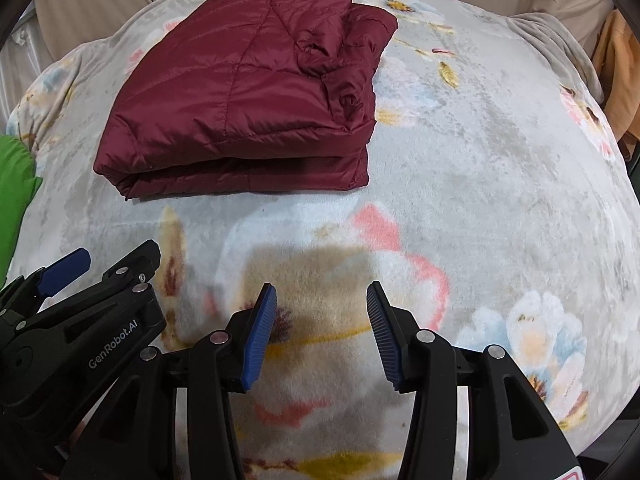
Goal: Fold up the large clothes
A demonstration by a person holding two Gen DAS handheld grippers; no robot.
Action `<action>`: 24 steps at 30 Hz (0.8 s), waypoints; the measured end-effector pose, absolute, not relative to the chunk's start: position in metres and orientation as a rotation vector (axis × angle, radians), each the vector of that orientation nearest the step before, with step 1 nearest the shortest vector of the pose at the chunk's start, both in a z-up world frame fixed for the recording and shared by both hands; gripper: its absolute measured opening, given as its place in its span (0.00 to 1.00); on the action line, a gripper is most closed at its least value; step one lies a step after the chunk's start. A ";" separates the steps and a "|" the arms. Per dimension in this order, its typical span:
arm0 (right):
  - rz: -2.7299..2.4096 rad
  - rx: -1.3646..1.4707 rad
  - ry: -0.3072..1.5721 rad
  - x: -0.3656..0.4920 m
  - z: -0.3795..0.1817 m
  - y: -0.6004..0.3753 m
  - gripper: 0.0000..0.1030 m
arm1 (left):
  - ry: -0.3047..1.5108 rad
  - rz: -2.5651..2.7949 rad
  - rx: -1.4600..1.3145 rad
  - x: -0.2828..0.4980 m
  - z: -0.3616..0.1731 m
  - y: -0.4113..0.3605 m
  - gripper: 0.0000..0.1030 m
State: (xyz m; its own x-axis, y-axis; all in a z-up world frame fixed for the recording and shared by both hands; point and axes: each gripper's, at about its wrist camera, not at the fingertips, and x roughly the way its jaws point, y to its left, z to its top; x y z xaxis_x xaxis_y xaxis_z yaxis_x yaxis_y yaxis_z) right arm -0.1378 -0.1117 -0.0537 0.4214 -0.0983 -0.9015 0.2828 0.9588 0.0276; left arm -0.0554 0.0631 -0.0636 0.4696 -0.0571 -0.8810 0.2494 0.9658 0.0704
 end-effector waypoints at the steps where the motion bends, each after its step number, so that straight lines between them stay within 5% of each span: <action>1: -0.240 0.186 1.114 -0.137 -0.054 -0.112 0.45 | 1.068 -0.188 0.200 -0.055 -0.064 0.063 0.69; 24: -0.204 0.157 1.109 -0.130 -0.057 -0.107 0.46 | 1.100 -0.221 0.152 -0.048 -0.070 0.058 0.69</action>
